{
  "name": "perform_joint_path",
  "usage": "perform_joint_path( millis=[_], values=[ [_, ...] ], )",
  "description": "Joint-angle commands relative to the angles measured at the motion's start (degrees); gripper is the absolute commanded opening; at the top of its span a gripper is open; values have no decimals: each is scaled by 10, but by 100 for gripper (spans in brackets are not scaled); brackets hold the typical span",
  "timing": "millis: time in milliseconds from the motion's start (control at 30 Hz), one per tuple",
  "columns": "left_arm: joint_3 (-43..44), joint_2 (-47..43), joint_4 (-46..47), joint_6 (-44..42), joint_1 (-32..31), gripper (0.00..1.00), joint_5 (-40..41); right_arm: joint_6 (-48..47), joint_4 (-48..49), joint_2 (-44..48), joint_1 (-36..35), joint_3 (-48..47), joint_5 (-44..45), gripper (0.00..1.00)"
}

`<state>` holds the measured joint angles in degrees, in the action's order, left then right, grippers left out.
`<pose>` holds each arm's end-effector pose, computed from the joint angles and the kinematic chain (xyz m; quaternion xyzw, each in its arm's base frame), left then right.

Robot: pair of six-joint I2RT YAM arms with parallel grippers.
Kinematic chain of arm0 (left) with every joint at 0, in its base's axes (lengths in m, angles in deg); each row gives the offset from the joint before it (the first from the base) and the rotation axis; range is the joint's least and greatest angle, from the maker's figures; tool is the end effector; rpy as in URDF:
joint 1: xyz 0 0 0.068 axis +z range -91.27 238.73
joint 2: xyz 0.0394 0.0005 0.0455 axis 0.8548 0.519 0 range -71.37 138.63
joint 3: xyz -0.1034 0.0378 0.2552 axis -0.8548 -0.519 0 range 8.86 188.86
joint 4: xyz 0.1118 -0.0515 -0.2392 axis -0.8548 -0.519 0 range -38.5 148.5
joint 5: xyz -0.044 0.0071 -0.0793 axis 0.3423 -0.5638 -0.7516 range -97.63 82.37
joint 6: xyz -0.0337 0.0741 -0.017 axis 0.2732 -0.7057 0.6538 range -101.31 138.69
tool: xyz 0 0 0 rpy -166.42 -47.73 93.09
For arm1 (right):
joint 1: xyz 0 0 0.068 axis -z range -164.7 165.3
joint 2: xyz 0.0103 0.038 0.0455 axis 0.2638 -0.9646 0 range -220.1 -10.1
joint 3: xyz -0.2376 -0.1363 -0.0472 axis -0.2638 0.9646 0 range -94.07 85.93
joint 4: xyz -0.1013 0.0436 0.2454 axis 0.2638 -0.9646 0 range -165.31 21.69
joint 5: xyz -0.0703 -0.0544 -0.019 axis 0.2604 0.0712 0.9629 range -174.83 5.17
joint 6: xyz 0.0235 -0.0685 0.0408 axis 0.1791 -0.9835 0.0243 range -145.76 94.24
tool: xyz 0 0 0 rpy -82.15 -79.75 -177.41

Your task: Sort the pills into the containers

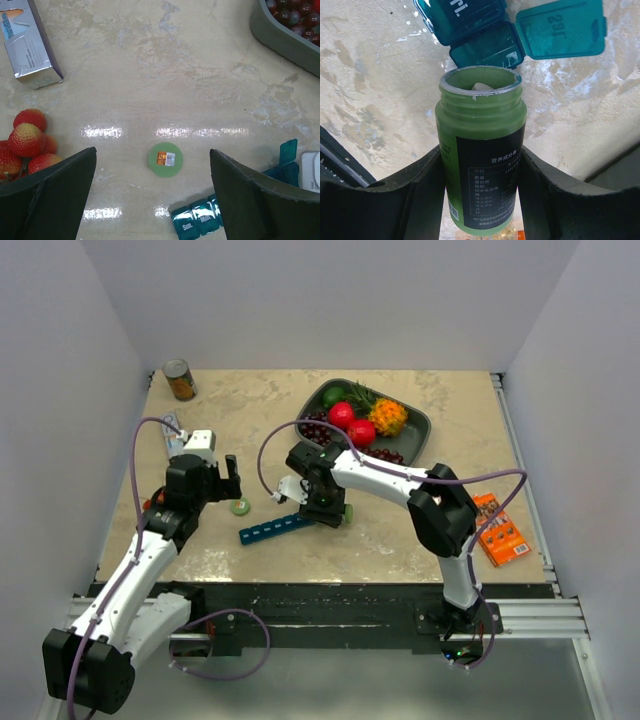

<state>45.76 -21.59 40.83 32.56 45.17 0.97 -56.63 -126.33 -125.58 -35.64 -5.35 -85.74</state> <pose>0.2279 -0.0437 0.2471 -0.0395 0.8658 -0.0541 0.4958 0.2581 0.3199 0.1623 -0.6537 0.7537 0.0196 0.0654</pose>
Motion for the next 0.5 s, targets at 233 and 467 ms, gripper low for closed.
perform_joint_path(
  millis=[233, 467],
  values=[
    [15, -16, 23, -6, 3, 99, 18, -12, -12, -2, -9, -28, 17, 0],
    [15, -17, 23, -6, 3, 99, 18, -16, -14, -4, -10, -32, 23, 0]
  ],
)
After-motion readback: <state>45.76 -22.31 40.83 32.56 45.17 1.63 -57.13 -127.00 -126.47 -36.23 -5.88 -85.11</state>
